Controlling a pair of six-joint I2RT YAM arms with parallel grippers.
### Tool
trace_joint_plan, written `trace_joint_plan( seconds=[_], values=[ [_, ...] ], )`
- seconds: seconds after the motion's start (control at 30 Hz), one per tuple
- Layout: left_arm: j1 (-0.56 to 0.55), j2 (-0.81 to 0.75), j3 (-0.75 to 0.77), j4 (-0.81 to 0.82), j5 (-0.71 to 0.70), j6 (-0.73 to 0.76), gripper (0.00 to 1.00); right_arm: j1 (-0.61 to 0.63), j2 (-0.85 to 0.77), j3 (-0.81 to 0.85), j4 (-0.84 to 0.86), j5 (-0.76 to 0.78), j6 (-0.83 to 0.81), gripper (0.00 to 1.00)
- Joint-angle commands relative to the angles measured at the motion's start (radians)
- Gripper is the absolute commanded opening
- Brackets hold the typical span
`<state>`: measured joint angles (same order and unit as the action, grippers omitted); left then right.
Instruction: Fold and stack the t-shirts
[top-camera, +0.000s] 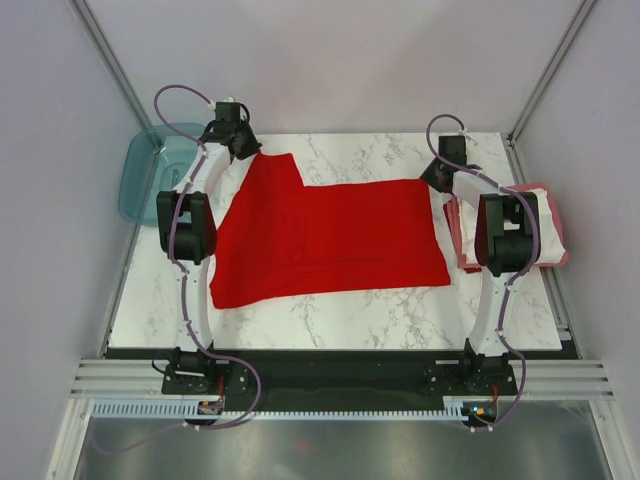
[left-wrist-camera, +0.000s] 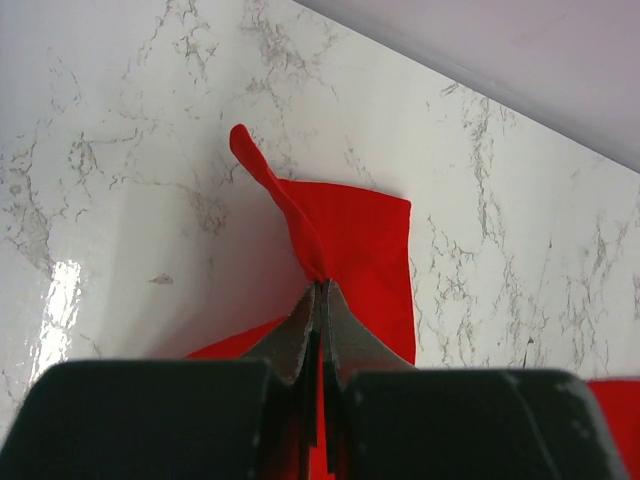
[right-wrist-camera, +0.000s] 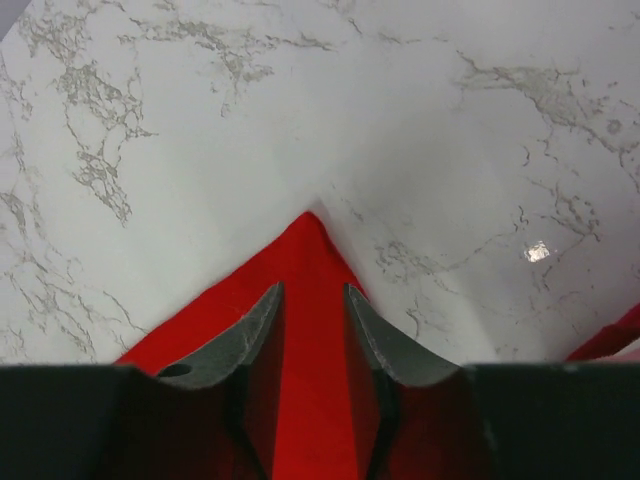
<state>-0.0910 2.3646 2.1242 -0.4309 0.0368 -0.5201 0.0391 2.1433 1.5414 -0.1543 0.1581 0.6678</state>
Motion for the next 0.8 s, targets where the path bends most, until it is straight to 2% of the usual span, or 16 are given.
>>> trace_joint_plan(
  seconds=[0.0, 0.03, 0.13, 0.6, 0.7, 0.73, 0.77],
  values=[
    [0.004, -0.067, 0.0, 0.04, 0.025, 0.048, 0.02, -0.001, -0.045, -0.001, 0.007, 0.009, 0.0, 0.38],
    [0.004, -0.064, 0.002, 0.041, 0.028, 0.046, 0.02, -0.001, -0.04, 0.005, 0.007, 0.006, 0.001, 0.45],
    [0.004, -0.054, 0.002, 0.043, 0.032, 0.045, 0.02, -0.001, -0.016, 0.017, 0.004, 0.003, -0.002, 0.5],
    [0.004, -0.044, 0.01, 0.047, 0.026, 0.048, 0.02, 0.008, 0.138, 0.164, -0.065, -0.003, -0.027, 0.51],
    [0.004, -0.044, 0.01, 0.046, 0.029, 0.048, 0.02, 0.015, 0.156, 0.195, -0.082, -0.005, -0.034, 0.4],
    [0.004, -0.044, 0.01, 0.046, 0.029, 0.049, 0.02, 0.016, 0.158, 0.203, -0.083, -0.005, -0.036, 0.27],
    [0.004, -0.045, 0.011, 0.047, 0.031, 0.049, 0.02, 0.019, 0.159, 0.206, -0.083, -0.003, -0.04, 0.2]
  ],
)
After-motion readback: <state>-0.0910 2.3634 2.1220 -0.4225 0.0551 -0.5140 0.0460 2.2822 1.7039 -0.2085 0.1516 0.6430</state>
